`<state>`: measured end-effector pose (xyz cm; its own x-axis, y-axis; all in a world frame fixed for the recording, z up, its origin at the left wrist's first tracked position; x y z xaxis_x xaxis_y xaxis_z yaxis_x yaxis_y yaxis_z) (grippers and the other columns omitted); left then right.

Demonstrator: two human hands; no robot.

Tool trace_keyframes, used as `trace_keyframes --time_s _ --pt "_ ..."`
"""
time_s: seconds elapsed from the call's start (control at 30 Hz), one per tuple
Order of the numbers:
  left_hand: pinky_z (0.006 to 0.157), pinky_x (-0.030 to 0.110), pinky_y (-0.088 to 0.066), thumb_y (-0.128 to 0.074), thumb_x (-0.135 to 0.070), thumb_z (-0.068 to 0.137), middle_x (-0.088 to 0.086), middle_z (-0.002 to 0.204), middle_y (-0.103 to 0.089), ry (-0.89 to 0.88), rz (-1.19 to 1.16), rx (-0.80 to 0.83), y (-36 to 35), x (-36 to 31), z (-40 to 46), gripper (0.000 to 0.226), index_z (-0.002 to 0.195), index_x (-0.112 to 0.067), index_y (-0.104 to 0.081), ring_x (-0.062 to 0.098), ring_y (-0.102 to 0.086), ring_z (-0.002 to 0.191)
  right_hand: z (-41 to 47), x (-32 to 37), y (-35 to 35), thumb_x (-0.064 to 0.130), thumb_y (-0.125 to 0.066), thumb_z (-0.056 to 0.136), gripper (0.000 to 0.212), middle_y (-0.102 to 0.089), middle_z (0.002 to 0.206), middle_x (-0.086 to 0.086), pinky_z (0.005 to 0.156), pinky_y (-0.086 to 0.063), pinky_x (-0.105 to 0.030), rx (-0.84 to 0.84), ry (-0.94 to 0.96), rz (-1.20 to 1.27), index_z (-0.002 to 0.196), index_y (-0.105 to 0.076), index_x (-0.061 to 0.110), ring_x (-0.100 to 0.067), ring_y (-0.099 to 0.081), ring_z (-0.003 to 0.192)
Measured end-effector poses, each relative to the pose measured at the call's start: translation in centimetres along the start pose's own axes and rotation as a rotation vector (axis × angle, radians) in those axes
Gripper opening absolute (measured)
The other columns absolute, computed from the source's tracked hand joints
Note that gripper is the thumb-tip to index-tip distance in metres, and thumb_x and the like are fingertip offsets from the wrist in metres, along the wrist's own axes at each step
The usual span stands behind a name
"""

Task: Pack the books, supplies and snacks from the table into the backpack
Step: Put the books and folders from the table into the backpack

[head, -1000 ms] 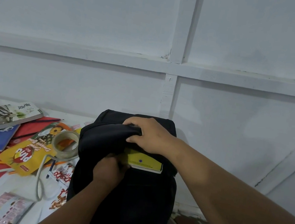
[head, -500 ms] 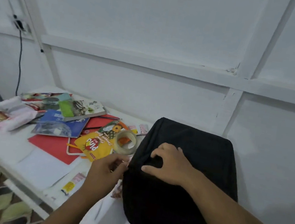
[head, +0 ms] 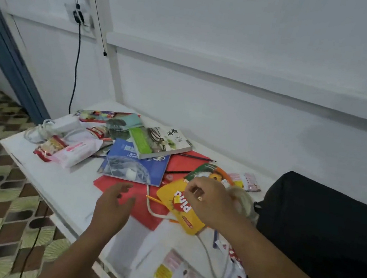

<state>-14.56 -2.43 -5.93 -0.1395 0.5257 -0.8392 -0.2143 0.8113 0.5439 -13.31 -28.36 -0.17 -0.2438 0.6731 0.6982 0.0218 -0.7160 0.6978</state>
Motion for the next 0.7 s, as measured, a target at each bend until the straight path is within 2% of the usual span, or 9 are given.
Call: trace_keyframes --time_s 0.07,0.13,0.2,0.27,0.4,0.5,0.57,0.63,0.7 --pt "0.102 0.044 -0.042 -0.066 -0.039 0.079 0.008 0.124 -0.063 0.001 0.134 -0.013 1.4 1.9 3.4 0.047 0.121 -0.017 -0.063 0.029 -0.054 0.117 1.9 0.1 -3.2 0.033 -0.064 0.09 0.004 -0.06 0.089 0.018 0.07 -0.045 -0.023 0.067 -0.037 -0.032 0.092 -0.064 0.03 -0.001 -0.054 0.077" --pt "0.109 0.043 -0.031 -0.055 -0.049 0.07 0.008 0.129 -0.059 0.032 0.205 -0.006 2.5 3.5 6.3 0.061 0.125 -0.023 -0.059 0.029 -0.046 0.127 3.1 -0.4 -6.2 0.033 -0.065 0.09 0.017 -0.058 0.106 0.017 0.077 -0.042 -0.022 0.114 -0.076 -0.069 0.106 -0.064 0.03 0.001 -0.05 0.086" --pt "0.11 0.043 -0.027 -0.053 -0.053 0.068 0.008 0.133 -0.056 0.081 0.212 0.03 3.0 5.1 8.8 0.065 0.127 -0.027 -0.055 0.029 -0.042 0.132 3.8 -1.1 -8.5 0.033 -0.065 0.088 0.024 -0.059 0.115 0.009 0.087 -0.045 -0.029 0.137 -0.117 -0.09 0.111 -0.064 0.03 -0.008 -0.053 0.1" --pt "0.108 0.045 -0.033 -0.054 -0.059 0.066 0.007 0.131 -0.058 0.124 0.193 0.067 3.2 6.3 10.7 0.067 0.126 -0.03 -0.053 0.031 -0.046 0.128 3.8 -1.8 -9.8 0.032 -0.064 0.085 0.026 -0.061 0.113 0.005 0.093 -0.045 -0.037 0.124 -0.125 -0.154 0.11 -0.067 0.029 -0.017 -0.053 0.106" --pt "0.097 0.05 -0.047 -0.057 -0.069 0.057 -0.003 0.108 -0.066 0.19 0.113 0.136 3.6 7.6 13.2 0.067 0.115 -0.037 -0.053 0.029 -0.059 0.11 3.2 -2.6 -10.3 0.031 -0.063 0.082 0.018 -0.058 0.106 0.015 0.09 -0.044 -0.034 -0.023 -0.109 -0.267 0.099 -0.07 0.029 -0.013 -0.049 0.101" --pt "0.097 0.046 -0.047 -0.069 -0.06 0.057 -0.01 0.102 -0.063 0.193 0.057 0.104 4.3 6.8 13.9 0.051 0.102 -0.039 -0.059 0.024 -0.06 0.105 3.1 -2.6 -10.5 0.031 -0.062 0.081 0.018 -0.057 0.104 0.017 0.087 -0.041 -0.029 -0.069 -0.115 -0.29 0.097 -0.07 0.03 -0.011 -0.047 0.099" --pt "0.092 0.044 -0.049 -0.077 -0.042 0.062 -0.005 0.108 -0.067 0.199 -0.104 0.167 4.1 6.1 14.2 0.039 0.097 -0.035 -0.061 0.022 -0.063 0.1 3.6 -2.4 -10.4 0.032 -0.061 0.08 0.02 -0.058 0.105 0.016 0.087 -0.041 -0.029 -0.054 -0.136 -0.302 0.098 -0.07 0.031 -0.012 -0.048 0.101" --pt "0.078 0.04 -0.052 -0.075 -0.024 0.066 0.005 0.104 -0.072 0.208 -0.258 0.274 3.5 5.3 14.5 0.034 0.098 -0.029 -0.063 0.021 -0.068 0.086 4.3 -1.8 -10.3 0.031 -0.06 0.081 0.023 -0.061 0.105 0.013 0.088 -0.044 -0.03 -0.057 -0.163 -0.264 0.102 -0.071 0.031 -0.012 -0.051 0.101" --pt "0.06 0.031 -0.046 -0.068 -0.004 0.079 0.008 0.088 -0.074 0.249 -0.386 0.359 3.1 4.5 14.2 0.03 0.106 -0.017 -0.062 0.016 -0.064 0.061 5.0 -1.3 -10.0 0.027 -0.06 0.087 0.023 -0.063 0.107 0.013 0.087 -0.047 -0.027 -0.086 -0.254 -0.126 0.109 -0.068 0.03 -0.008 -0.055 0.099"
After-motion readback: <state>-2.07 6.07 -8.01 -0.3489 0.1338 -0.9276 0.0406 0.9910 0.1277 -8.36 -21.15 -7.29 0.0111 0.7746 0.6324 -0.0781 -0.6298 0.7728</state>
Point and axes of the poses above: each hand's wrist, its own z-axis towards the middle knuckle, its own y-axis out of the back of the hand, x = y × z, the point moved 9 cm from there along z, towards the middle knuckle
